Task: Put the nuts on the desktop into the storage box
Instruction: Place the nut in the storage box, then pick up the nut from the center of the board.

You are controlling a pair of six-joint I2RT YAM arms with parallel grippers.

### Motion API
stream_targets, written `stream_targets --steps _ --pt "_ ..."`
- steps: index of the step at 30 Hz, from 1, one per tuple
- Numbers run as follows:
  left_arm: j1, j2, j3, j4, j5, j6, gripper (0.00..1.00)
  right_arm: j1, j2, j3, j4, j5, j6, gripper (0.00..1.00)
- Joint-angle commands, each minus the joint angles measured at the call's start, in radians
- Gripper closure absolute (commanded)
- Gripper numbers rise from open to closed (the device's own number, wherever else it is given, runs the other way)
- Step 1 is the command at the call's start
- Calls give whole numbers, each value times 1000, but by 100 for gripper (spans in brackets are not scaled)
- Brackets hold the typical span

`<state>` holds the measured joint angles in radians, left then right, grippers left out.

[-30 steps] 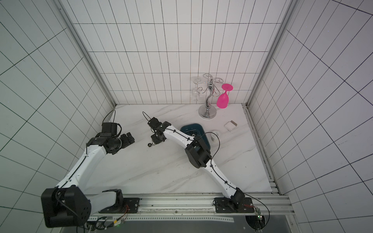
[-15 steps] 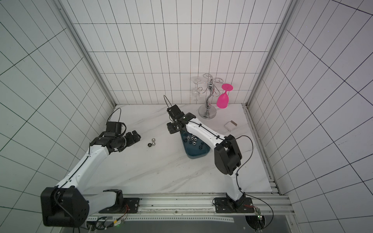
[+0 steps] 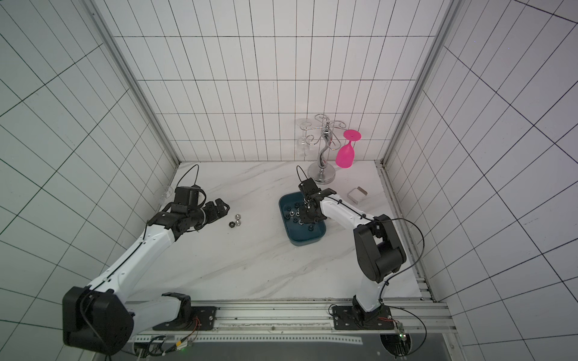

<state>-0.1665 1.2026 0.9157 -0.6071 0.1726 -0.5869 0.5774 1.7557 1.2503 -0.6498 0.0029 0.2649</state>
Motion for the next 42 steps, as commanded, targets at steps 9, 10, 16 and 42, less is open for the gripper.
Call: stream_targets --steps 9,10,16,42 --pt "-19 -8 11 29 -26 -40 2 -28 92 52 12 -14 -28 68" --pt "-19 -11 12 30 -24 -38 2 -28 97 55 10 -11 -29 65" --pt "-19 -29 18 8 -57 -22 2 -27 64 62 12 -1 -29 52" --pt "219 -63 14 -163 -105 58 2 420 460 608 20 -25 -71 41"
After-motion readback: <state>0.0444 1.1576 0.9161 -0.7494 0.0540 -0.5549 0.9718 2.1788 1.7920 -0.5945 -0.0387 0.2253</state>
